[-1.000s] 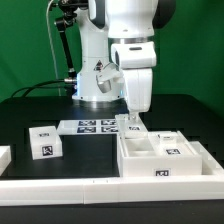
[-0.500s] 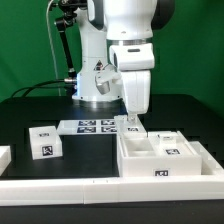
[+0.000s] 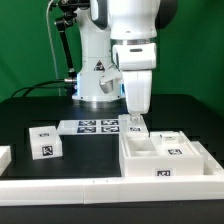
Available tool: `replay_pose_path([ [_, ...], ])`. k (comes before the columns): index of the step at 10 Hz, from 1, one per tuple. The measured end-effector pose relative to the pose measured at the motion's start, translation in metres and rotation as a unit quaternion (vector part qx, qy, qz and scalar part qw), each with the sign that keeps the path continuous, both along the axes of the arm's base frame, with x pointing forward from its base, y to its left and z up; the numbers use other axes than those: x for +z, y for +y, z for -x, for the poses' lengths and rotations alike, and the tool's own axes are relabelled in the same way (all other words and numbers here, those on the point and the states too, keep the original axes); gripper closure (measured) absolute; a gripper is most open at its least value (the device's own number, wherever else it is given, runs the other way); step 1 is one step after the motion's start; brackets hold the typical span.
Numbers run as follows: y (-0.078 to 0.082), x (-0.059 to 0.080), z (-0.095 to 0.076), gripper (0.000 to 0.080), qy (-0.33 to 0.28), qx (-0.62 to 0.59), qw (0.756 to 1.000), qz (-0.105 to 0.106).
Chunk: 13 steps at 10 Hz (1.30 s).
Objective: Assemble cabinet
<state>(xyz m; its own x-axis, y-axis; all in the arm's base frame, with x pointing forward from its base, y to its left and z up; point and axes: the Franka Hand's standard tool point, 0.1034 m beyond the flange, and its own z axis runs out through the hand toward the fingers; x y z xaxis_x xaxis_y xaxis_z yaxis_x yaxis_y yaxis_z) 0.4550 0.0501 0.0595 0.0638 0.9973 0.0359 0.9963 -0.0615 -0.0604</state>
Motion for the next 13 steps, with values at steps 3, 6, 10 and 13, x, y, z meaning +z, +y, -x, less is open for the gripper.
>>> replay_pose_path([
  [3, 0.0, 0.0042, -0.0006, 0.0731, 0.0, 0.0, 1.0, 0.003],
  [6, 0.0023, 0.0048, -0.0026, 0.0731, -0.009, -0.004, 1.0, 0.0],
  [10, 0.0027, 0.0014, -0.0023, 0.0731, -0.014, -0.005, 1.0, -0.004],
  [13, 0.0006, -0.0012, -0.0018, 0.0731, -0.012, -0.005, 1.0, -0.005],
])
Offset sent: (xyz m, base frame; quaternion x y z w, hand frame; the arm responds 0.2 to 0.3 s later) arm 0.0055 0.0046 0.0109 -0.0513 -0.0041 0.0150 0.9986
